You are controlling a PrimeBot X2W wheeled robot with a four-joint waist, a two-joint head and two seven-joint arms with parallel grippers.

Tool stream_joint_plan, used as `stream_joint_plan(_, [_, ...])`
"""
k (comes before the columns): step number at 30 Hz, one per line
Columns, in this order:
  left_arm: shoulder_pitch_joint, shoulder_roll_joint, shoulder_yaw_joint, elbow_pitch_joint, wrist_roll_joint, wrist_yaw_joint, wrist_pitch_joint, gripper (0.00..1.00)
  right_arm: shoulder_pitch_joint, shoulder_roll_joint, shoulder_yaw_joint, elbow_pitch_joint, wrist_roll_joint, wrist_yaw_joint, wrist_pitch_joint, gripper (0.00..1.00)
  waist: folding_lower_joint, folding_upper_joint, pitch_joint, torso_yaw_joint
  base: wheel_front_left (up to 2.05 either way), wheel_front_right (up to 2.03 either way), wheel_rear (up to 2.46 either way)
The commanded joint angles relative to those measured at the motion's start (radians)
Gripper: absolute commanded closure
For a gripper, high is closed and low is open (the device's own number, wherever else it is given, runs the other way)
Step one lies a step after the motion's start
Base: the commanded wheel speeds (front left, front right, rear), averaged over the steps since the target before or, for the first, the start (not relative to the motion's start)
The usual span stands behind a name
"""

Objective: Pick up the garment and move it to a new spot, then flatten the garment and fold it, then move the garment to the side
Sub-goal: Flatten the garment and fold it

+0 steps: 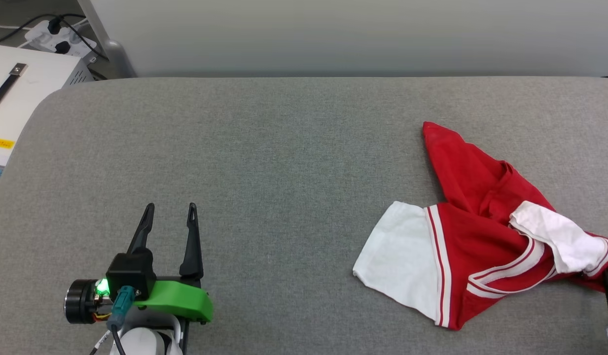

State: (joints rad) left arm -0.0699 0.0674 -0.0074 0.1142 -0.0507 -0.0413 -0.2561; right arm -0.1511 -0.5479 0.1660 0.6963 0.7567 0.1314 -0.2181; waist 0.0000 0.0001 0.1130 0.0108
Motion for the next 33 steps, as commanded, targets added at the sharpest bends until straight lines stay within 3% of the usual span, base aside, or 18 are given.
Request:
stream_joint_plan(1, [0.017,-0.005,-0.001,-0.005,0.008,-0.007,-0.006,0.00,0.002,-0.004,-0.023,-0.027,-0.027,-0.001,-0.018,0.00,0.0000,-0.0001,-0.009,0.000,0.00,0.00,0.00])
stream_joint_plan(9, [0.033,-0.006,-0.002,-0.023,0.013,-0.007,-0.006,0.00,0.076,0.043,-0.196,-0.290,-0.187,-0.001,-0.036,0.00,0.0000,-0.0001,-0.034,-0.004,0.00,0.00,0.00])
stream_joint_plan(19, [0.034,-0.007,-0.012,-0.048,0.022,-0.011,-0.006,0.00,0.120,0.234,-0.331,-0.732,-0.444,-0.001,0.051,0.00,0.0000,-0.0001,-0.041,0.007,0.00,0.00,0.00])
stream_joint_plan(25, [0.031,-0.007,-0.019,-0.050,0.024,-0.013,-0.006,0.00,0.105,0.280,-0.245,-0.845,-0.514,-0.001,0.069,0.00,0.0000,-0.0001,-0.037,0.017,0.00,0.00,0.00])
stream_joint_plan(29, [0.026,-0.008,-0.021,-0.054,0.024,-0.013,-0.006,0.00,0.039,0.220,-0.124,-0.865,-0.510,-0.001,0.115,0.00,0.0000,-0.0001,-0.031,0.023,0.00,0.00,0.00])
stream_joint_plan(33, [0.020,-0.008,-0.021,-0.058,0.025,-0.013,-0.006,0.00,-0.064,0.114,0.072,-0.857,-0.445,-0.001,0.245,0.00,0.0000,-0.0001,-0.017,0.031,0.00,0.00,0.00])
